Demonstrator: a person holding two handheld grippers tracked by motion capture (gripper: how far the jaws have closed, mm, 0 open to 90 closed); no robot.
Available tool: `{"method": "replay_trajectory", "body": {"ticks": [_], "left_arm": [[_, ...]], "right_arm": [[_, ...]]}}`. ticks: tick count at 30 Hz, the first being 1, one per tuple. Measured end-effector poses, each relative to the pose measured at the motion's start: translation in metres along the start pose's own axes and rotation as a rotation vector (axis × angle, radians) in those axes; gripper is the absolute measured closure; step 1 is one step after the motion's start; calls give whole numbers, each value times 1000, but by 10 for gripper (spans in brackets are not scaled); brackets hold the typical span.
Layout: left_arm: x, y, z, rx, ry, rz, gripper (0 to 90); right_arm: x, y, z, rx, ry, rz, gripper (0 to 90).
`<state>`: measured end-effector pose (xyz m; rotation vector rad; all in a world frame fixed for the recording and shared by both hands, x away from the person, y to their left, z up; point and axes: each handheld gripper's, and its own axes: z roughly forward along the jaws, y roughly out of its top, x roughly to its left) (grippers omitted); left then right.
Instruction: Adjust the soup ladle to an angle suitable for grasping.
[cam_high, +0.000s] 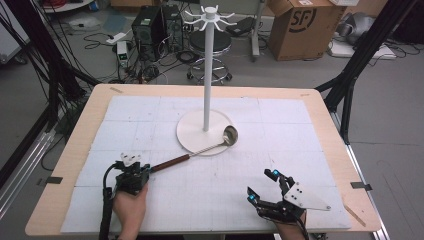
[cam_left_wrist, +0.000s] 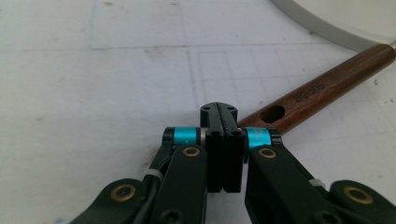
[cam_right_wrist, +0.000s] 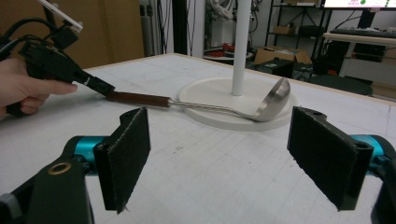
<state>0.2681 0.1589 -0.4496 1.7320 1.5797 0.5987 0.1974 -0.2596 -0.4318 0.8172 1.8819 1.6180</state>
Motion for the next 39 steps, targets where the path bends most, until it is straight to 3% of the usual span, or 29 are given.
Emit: {"method": "replay_trajectory", "body": {"ticks": [5,11,13,16,19,23,30,39], "left_arm": [[-10,4,6,-3,-16,10,899],[4,-4,-14,-55,-56,-39,899],[8,-10,-23,-79,-105,-47,899],[5,-15,-29,-64,-191,-16,899],[-3,-16,-24,-21,-224,33,899],[-9,-14,-14,21,-199,85,899],[-5,6,7,30,-143,69,899],[2,14,18,7,-104,34,899]], "right_arm": [[-2,0,-2,-3,-5,-3,209],[-4,-1,-6,-2,-20,0,210],[-4,-1,-7,0,-23,2,210],[-3,-1,-7,5,-23,1,210],[-1,-1,-6,9,-25,-8,210],[2,-1,-4,16,-26,-18,211],[0,-3,-5,21,-30,-25,217],[-1,-4,-11,20,-40,-17,217]]}}
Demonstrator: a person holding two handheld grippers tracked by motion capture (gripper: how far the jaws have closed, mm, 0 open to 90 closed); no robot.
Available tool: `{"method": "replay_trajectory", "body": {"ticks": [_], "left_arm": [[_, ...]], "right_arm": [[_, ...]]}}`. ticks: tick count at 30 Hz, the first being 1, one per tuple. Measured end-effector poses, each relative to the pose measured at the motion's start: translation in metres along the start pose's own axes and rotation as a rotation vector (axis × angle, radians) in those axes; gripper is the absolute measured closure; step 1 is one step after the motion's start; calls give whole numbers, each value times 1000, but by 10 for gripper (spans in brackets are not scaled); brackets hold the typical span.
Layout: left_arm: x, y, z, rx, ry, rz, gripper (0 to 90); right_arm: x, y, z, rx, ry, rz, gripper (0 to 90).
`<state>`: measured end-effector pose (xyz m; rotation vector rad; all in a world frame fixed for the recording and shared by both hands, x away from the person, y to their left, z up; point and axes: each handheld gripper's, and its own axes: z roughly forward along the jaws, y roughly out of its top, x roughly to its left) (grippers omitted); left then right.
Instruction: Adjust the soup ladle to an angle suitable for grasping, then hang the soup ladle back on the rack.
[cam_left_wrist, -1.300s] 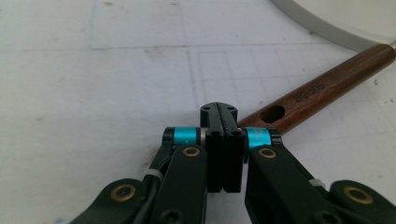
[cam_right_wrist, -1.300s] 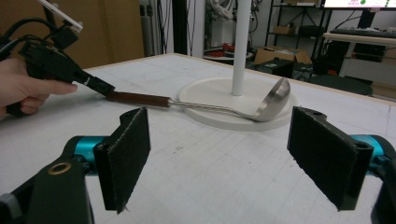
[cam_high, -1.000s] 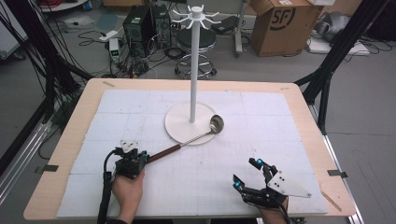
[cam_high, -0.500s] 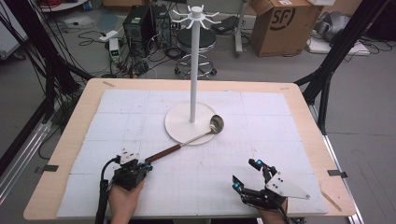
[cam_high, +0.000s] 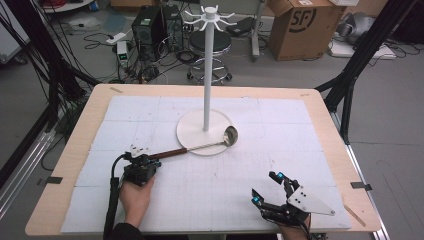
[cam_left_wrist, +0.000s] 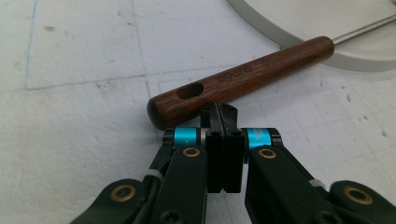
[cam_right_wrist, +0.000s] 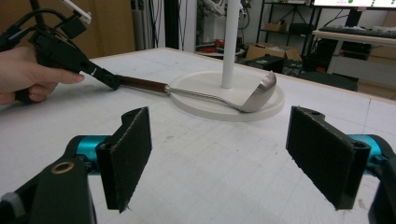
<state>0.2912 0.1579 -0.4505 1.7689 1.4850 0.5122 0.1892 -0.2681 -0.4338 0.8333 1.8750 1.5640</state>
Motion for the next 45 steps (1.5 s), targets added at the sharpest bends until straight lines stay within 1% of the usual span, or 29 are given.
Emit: {"method": "replay_trajectory", "body": {"ticks": [1,5,7,9,10,12,13,14,16,18,21,24,25,26,28,29,30,31,32,33,34,35,37,39,40,41,43,44,45], "left_arm": [[1,1,1,-1,9,-2,899],[5,4,3,-6,17,-24,899],[5,3,2,-5,14,-19,899],[4,2,-3,-15,2,-8,899],[4,2,-7,-31,-17,-16,899],[5,-1,-19,-65,-71,-39,899],[6,-4,-27,-96,-108,-50,899],[6,-7,-35,-125,-145,-51,899],[7,-15,-52,-195,-233,-47,899],[8,-23,-69,-254,-306,-42,898],[8,-33,-90,-334,-376,-31,898],[9,-39,-106,-381,-416,-29,887],[9,-41,-110,-402,-436,-28,798],[9,-42,-115,-419,-451,-24,681],[8,-44,-122,-427,-495,-11,504],[7,-45,-126,-418,-513,3,407],[6,-47,-130,-411,-537,31,343],[6,-49,-134,-415,-567,52,336],[5,-52,-137,-427,-587,74,308],[5,-55,-141,-439,-593,90,249],[4,-57,-144,-448,-592,103,212],[4,-59,-148,-458,-587,116,204],[2,-61,-153,-474,-591,134,199],[3,-63,-156,-481,-595,136,180],[3,-64,-157,-486,-593,138,180],[4,-65,-157,-490,-588,134,180],[6,-65,-157,-492,-589,124,177],[7,-66,-158,-492,-594,126,177],[8,-67,-157,-490,-600,125,174]], "right_arm": [[0,0,0,0,0,0,217],[1,0,-1,4,-4,-8,217],[1,0,-1,4,-3,-10,217],[1,0,-2,5,-6,-8,218],[1,-1,-2,4,-7,-8,218],[0,-1,-3,4,-10,-7,218],[0,-1,-3,4,-10,-7,218],[0,-1,-5,2,-10,-2,218],[0,-1,-5,-1,-11,4,218],[-1,-1,-6,-4,-11,12,218],[-1,-1,-5,-3,-14,10,218],[1,-1,-4,-1,-12,3,218],[2,-1,-4,1,-9,-1,217],[3,0,-3,2,-6,3,218],[4,1,-3,0,8,1,216],[5,2,-2,1,24,5,212],[5,4,-1,4,38,7,207],[6,6,1,9,53,12,197],[7,9,4,9,73,15,188],[7,13,8,9,91,21,179],[9,18,14,20,114,10,172],[11,23,20,32,127,-4,164],[15,34,37,78,175,-24,150],[19,43,59,132,223,-46,151],[22,47,71,168,242,-58,151],[25,51,84,201,256,-78,152],[32,59,110,271,277,-138,154],[34,62,122,288,289,-153,162],[36,65,134,305,298,-156,173]]}}
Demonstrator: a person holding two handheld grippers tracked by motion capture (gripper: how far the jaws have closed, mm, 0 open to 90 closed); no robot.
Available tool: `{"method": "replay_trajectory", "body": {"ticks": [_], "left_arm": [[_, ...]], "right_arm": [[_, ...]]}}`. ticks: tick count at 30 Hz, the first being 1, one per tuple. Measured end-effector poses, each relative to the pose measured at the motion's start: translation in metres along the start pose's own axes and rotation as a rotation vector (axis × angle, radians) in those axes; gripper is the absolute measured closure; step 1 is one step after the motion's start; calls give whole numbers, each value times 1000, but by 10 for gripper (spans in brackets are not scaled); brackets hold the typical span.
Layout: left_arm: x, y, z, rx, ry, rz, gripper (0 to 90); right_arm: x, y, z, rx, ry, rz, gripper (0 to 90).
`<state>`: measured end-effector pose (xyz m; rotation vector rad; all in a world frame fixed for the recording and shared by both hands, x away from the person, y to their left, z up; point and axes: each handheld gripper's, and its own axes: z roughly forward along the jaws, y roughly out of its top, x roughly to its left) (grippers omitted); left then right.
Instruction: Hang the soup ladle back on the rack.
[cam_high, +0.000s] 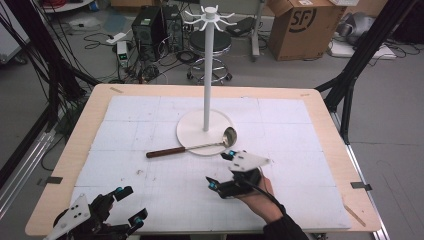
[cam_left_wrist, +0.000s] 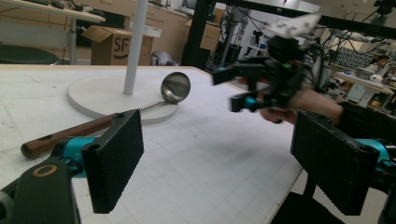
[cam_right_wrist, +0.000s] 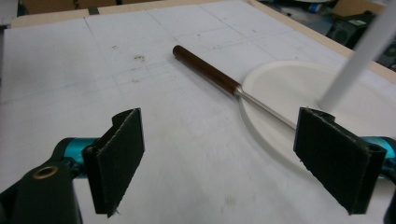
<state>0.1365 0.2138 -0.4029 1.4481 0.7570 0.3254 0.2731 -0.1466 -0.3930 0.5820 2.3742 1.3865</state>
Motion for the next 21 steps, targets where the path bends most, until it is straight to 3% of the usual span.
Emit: {"method": "replay_trajectory", "body": {"ticks": [4,8,13,17,21], "left_arm": [[3,-3,0,9,-12,-18,165],[2,-3,-1,0,-34,-27,164],[-2,-3,1,3,-55,-29,165],[-4,-3,3,3,-66,-35,164],[-3,-5,4,10,-77,-65,165]], "right_arm": [[-14,17,34,54,128,41,322],[-22,27,56,119,165,66,311],[-34,33,80,191,286,143,335],[-47,40,93,200,338,184,333],[-54,48,106,213,359,180,339]]}}
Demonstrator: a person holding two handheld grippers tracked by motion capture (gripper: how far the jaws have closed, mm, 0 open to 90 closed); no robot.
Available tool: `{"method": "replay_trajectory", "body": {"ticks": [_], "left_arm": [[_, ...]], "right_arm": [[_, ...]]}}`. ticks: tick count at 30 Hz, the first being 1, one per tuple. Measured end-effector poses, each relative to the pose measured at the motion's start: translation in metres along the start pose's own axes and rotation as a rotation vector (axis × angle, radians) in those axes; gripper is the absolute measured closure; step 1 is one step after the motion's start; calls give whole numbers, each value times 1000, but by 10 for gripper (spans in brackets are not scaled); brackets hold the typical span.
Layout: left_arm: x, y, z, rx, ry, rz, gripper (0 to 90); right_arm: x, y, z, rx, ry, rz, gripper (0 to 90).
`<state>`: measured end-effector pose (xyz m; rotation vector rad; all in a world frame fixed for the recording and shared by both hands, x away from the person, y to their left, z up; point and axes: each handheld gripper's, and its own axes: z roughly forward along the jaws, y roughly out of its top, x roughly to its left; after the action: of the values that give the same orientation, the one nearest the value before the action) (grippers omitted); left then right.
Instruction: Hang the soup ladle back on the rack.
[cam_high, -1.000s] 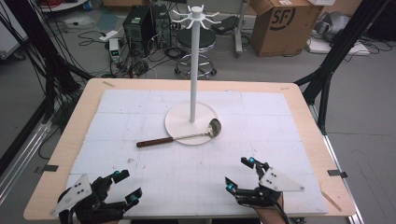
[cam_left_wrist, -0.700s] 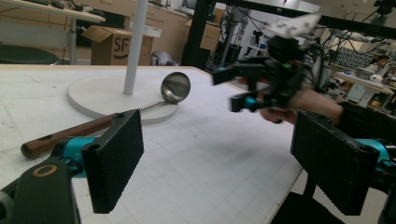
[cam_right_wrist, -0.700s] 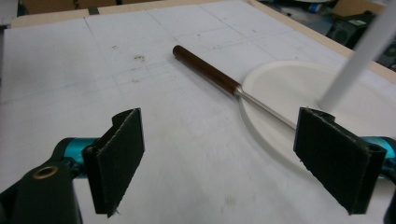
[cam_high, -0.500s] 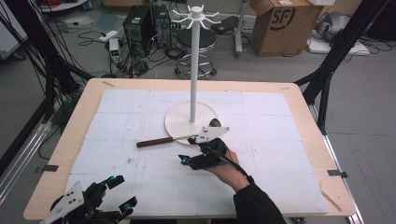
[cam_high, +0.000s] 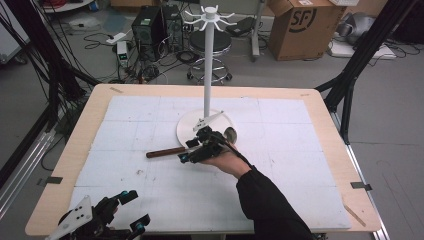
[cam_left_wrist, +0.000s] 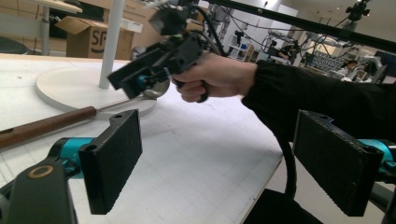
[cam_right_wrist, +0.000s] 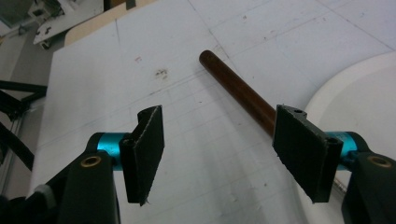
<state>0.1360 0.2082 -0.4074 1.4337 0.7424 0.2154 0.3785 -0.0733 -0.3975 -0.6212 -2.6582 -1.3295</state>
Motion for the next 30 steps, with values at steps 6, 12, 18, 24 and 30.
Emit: {"method": "replay_trajectory", "body": {"ticks": [6,12,18,24,30], "left_arm": [[2,-2,1,-1,-6,-15,165],[4,-3,0,-9,-28,-45,164],[5,-1,0,2,-28,-71,164],[4,-2,1,29,1,44,164],[9,-4,7,9,9,166,165]], "right_arm": [[-12,8,21,56,8,-13,352],[-18,11,42,115,9,-49,374],[-24,12,51,151,24,-63,390],[-18,8,63,244,-21,-155,464],[-14,7,63,248,-84,-219,560]]}}
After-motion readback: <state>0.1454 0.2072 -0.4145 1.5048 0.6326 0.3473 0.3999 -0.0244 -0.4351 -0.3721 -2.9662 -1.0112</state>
